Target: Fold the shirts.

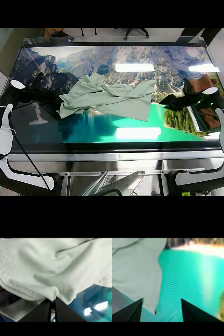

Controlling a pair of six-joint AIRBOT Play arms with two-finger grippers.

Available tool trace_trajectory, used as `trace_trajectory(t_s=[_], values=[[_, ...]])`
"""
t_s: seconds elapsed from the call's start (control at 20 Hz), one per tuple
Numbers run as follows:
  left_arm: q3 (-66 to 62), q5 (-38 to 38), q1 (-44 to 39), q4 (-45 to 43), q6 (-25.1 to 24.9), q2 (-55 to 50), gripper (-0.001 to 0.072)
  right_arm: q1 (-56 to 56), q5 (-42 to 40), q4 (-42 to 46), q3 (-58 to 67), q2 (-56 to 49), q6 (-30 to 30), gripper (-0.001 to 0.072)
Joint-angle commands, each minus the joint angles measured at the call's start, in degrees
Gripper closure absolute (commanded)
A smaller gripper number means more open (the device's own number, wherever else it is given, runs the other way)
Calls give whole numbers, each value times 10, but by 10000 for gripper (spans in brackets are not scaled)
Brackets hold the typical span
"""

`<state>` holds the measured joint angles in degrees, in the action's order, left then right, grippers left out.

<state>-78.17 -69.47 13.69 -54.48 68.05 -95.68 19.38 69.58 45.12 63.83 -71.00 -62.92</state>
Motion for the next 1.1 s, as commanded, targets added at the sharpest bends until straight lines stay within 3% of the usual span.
trace_trajectory(t_s=[0.0,0.05,0.15,0.35,0.45,0.65,0.9,1.05], values=[[-4,-8,7,0,0,0,687,-31,-26,24,-95,16,-14,168],[-4,-11,10,0,0,0,681,-46,-39,23,-105,14,-14,168],[-4,-22,27,0,7,0,104,-77,-53,22,-108,11,-15,169],[2,-22,80,3,10,0,92,-119,-86,22,-108,5,-19,173],[22,-12,96,6,12,-1,91,-128,-92,22,-108,0,-18,240],[87,26,91,6,10,-1,91,-134,-92,20,-108,-14,-19,238],[125,122,86,139,-40,-1,92,-137,-92,9,-108,-15,-18,239],[124,161,79,141,-42,-1,120,-138,-92,7,-108,-15,-18,239]])
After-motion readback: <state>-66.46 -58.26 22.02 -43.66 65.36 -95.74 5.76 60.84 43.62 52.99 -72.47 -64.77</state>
